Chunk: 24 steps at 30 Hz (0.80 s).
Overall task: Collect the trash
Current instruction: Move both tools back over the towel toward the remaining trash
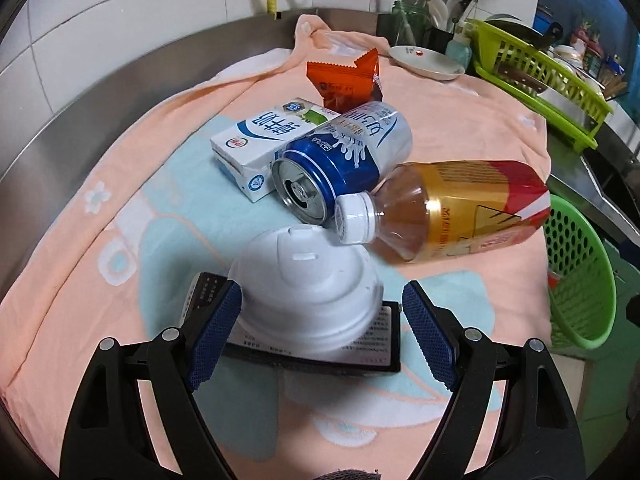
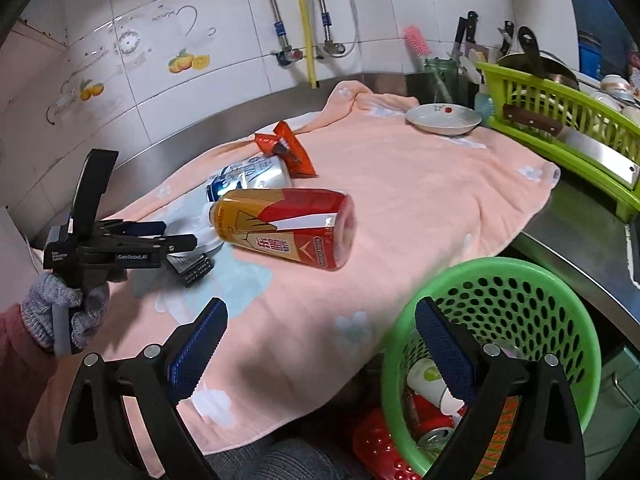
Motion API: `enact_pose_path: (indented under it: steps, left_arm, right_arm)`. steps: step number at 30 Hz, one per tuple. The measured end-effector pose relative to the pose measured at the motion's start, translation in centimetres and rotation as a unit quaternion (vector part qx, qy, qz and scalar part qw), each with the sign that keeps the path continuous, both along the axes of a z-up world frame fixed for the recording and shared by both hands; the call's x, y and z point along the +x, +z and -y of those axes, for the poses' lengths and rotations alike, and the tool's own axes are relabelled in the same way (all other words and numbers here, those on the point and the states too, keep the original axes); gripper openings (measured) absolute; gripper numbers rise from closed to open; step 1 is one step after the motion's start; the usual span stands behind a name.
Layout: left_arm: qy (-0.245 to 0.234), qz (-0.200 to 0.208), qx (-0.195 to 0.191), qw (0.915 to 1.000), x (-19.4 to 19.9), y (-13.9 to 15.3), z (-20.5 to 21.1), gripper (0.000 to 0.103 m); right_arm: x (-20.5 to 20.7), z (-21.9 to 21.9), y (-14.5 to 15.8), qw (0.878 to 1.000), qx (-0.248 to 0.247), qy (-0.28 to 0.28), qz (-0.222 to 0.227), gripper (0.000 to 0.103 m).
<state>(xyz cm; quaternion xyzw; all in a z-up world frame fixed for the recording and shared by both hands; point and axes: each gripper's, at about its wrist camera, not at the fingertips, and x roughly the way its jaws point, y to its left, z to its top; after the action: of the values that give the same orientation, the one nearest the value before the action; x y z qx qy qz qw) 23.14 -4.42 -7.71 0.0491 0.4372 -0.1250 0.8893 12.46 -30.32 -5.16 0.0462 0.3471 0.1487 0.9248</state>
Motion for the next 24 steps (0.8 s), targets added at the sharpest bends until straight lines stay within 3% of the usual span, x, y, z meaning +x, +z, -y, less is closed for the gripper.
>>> enact_pose_path:
  steps: [21, 24]
  left_arm:
    - [-0.034, 0.003, 0.020, 0.9992, 1.6, -0.8, -0.2, 0.080]
    - [-0.035, 0.010, 0.025, 0.9990, 1.5, -0.7, -0.1, 0.075]
  right_arm:
    - [1.9, -3.1, -1.5, 0.999, 0.001, 0.031, -0.022, 0.092]
    - [1.9, -3.4, -1.6, 0.999, 0.000, 0.035, -0.022, 0.092]
